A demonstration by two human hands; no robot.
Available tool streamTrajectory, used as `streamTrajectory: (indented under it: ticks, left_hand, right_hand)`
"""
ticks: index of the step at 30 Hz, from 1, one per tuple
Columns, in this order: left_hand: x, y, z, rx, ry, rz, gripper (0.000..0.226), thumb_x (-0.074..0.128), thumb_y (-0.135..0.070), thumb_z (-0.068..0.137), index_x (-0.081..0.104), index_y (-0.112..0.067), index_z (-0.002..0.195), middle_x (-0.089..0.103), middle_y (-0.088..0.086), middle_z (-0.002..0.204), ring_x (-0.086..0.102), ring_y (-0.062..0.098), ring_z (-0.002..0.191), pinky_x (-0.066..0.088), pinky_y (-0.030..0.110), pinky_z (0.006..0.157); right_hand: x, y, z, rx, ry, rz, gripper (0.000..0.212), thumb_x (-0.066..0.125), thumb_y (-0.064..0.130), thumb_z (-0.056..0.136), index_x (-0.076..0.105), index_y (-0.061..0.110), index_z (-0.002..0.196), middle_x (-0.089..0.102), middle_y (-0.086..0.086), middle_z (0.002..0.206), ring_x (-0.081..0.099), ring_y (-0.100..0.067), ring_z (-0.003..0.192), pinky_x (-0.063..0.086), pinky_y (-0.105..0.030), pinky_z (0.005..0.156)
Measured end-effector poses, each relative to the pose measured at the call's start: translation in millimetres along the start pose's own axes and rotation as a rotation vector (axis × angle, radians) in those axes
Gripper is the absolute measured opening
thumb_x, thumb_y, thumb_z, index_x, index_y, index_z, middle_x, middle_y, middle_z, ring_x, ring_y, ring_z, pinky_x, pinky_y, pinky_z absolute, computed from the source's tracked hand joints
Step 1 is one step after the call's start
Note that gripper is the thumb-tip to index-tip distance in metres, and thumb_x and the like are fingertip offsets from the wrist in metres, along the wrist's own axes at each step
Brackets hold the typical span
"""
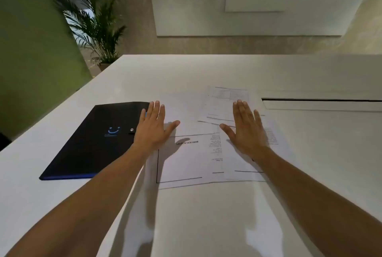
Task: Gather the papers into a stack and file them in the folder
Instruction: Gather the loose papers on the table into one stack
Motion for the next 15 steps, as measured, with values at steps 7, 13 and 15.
streamTrajectory:
  ticks: [7, 13, 15]
  left_hand:
    - [39, 6, -20, -0.155, 0.140, -0.048, 0.090, 0.021, -0.071, 0.089, 0.009, -0.009, 0.152, 0.003, 0.013, 0.161, 0.001, 0.030, 0.148, 0.011, 0.044, 0.119]
    - [41, 8, -34, -0.319, 0.177, -0.032, 0.094, 0.028, -0.072, 0.087, 0.009, -0.007, 0.152, 0.013, 0.020, 0.158, 0.014, 0.037, 0.145, 0.019, 0.049, 0.114]
    - [36, 8, -34, -0.367, 0.166, -0.033, 0.098, 0.032, -0.075, 0.084, 0.011, -0.006, 0.151, 0.020, 0.024, 0.155, 0.021, 0.039, 0.142, 0.023, 0.049, 0.112]
  right_hand:
    - [40, 13, -22, -0.033, 0.203, 0.045, 0.085, 0.010, 0.070, 0.093, -0.002, 0.013, 0.155, -0.003, -0.002, 0.164, -0.004, -0.015, 0.151, 0.002, -0.041, 0.123]
    - [56, 10, -26, -0.002, 0.315, 0.084, 0.083, 0.013, 0.068, 0.093, 0.012, 0.013, 0.155, 0.012, -0.004, 0.164, 0.008, -0.017, 0.151, 0.006, -0.044, 0.122]
    - [55, 11, -24, -0.009, 0.297, 0.063, 0.080, 0.014, 0.066, 0.094, 0.018, 0.013, 0.154, 0.017, -0.004, 0.163, 0.012, -0.017, 0.150, 0.006, -0.044, 0.122]
Point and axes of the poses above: each hand's wrist, its own z-axis towards the middle knuckle, its own x-axis out of the palm, y = z × x, the point moved 10 cm from there along z, towards the middle knuckle
